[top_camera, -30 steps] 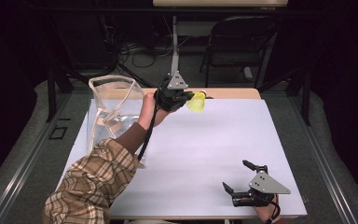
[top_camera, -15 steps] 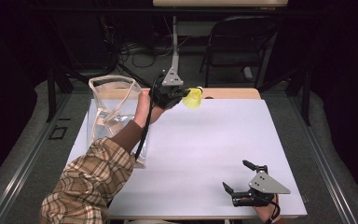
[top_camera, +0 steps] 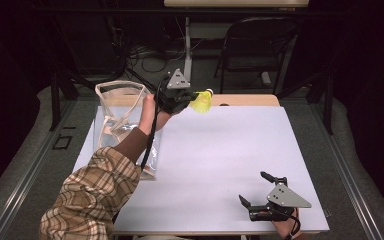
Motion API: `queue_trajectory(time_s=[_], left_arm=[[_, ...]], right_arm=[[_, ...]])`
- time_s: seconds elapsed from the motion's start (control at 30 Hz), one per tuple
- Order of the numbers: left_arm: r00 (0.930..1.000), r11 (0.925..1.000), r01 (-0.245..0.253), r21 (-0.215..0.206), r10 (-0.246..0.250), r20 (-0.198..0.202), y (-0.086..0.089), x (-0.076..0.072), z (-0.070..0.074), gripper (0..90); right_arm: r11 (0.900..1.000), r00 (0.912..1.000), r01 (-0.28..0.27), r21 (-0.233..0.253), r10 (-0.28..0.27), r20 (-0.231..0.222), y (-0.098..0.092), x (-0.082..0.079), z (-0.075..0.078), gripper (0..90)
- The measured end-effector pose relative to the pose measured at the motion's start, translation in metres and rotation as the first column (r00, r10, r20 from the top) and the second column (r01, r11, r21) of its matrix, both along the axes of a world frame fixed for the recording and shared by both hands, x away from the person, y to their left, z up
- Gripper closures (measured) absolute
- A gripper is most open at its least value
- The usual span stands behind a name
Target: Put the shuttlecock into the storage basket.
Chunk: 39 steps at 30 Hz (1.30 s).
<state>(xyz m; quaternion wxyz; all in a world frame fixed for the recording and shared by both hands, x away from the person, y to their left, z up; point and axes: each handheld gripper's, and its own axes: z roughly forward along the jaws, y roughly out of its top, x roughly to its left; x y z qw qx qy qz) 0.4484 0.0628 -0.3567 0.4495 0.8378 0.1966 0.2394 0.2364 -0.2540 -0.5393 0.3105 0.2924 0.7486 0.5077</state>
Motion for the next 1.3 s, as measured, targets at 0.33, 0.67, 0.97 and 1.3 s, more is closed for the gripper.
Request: queue_trajectory(time_s=[0.33,0.67,0.97,1.3], left_arm=[[0.9997,0.9997,-0.024,-0.007,0.024,0.007,0.011,0.001,0.004,89.0],[0.9989,0.9989,-0.046,-0.011,0.046,0.007,0.021,0.004,0.004,89.0],[0.9975,0.9974,-0.070,-0.019,0.070,0.010,0.031,0.005,0.007,89.0],[0.9949,0.9948,-0.099,-0.025,0.099,0.018,0.045,0.006,0.010,89.0]], right_arm=[[1.000,1.0000,0.004,-0.003,-0.004,-0.003,0.000,0.000,0.000,0.8],[1.000,1.0000,0.005,-0.001,-0.005,-0.003,0.000,0.000,0.000,0.8],[1.000,1.0000,0.006,-0.001,-0.006,-0.004,0.000,0.000,0.000,0.9],[1.000,1.0000,0.005,-0.003,-0.005,-0.003,0.000,0.001,0.000,0.9]])
